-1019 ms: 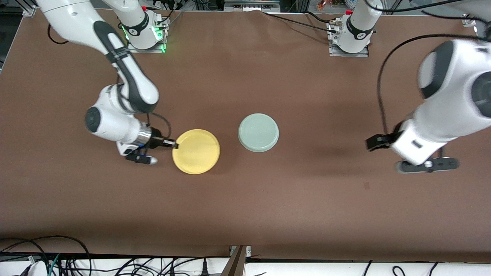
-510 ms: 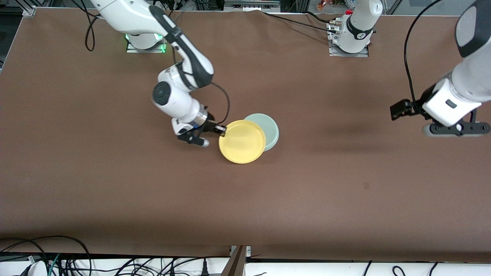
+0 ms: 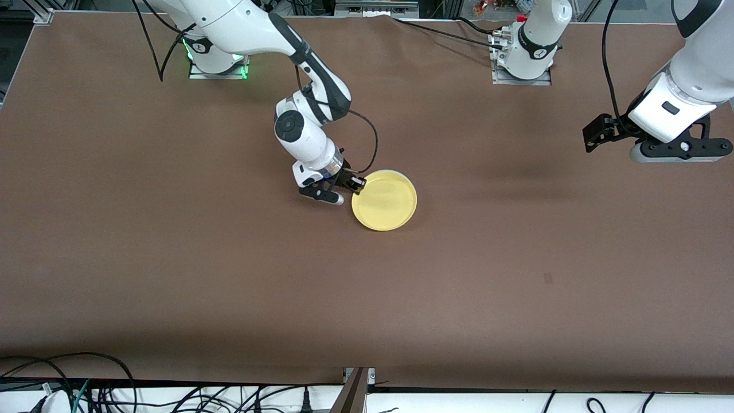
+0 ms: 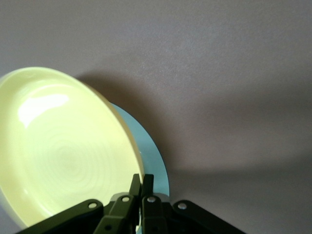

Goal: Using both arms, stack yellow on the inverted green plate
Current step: 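Lower the yellow plate onto the green plate and open the right gripper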

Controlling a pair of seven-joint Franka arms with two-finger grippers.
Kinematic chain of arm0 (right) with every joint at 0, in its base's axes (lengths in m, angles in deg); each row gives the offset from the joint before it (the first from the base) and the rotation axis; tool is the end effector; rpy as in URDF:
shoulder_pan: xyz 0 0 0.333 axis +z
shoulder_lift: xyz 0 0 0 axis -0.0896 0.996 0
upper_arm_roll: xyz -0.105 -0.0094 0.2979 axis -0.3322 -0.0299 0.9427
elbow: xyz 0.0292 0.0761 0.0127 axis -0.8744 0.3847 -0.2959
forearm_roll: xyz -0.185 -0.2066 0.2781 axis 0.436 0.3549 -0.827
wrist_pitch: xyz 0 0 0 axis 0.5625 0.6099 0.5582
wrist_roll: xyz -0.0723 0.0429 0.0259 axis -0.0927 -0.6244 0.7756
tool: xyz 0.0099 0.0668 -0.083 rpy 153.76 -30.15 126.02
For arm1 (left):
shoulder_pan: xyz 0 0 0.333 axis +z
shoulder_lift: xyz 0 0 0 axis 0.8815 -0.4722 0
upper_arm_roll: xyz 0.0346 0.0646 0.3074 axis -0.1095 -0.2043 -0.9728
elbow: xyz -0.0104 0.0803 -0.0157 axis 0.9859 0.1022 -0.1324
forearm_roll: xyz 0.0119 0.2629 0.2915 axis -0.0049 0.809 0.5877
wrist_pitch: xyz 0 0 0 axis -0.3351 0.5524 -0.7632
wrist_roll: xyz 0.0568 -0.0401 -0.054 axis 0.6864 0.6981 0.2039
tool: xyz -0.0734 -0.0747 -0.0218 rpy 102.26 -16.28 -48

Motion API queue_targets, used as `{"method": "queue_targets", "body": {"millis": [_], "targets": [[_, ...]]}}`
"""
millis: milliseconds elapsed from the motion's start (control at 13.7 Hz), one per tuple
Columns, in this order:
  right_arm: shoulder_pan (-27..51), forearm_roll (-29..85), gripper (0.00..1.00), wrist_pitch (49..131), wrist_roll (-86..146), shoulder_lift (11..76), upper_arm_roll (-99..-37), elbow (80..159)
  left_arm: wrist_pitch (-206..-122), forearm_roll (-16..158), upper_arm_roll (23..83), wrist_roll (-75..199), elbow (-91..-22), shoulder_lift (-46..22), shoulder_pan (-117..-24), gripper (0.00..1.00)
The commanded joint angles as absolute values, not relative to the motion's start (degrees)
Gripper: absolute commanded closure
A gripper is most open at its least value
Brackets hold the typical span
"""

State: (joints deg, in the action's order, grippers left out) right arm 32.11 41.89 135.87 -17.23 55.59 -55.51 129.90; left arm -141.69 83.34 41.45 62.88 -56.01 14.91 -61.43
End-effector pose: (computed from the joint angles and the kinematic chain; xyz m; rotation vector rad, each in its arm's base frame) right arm 0.4828 0.4367 0.1917 -2.7314 0.4997 -0.0347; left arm 0.5462 -0.0545 0.5751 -3.0761 -0.0244 0.0542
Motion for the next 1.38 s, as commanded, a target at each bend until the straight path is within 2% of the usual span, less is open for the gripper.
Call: {"method": "queue_targets", "body": {"millis": [0,437,947,1311], "targets": [[34.0,41.5,1.0,136.2,-17.7,56.5,-57.2,129.7,-141.9,82.1,40.7,61.4,-52.0,12.4,-60.9,0.0],[34.7,41.5,1.0,135.6,-17.6,54.9,-57.2,129.7,-141.9,81.9,40.7,61.3,-50.9,12.0,-59.8,0.0],[34.6,41.6,1.0,127.0,-17.5,51.3,-58.2,129.8,-140.8,81.8,40.8,61.3,-50.7,12.0,-59.4,0.0],[34.6,41.7,1.0,126.8,-17.6,51.8,-58.3,129.8,-140.8,81.8,40.9,61.3,-50.6,12.0,-59.4,0.0]]}}
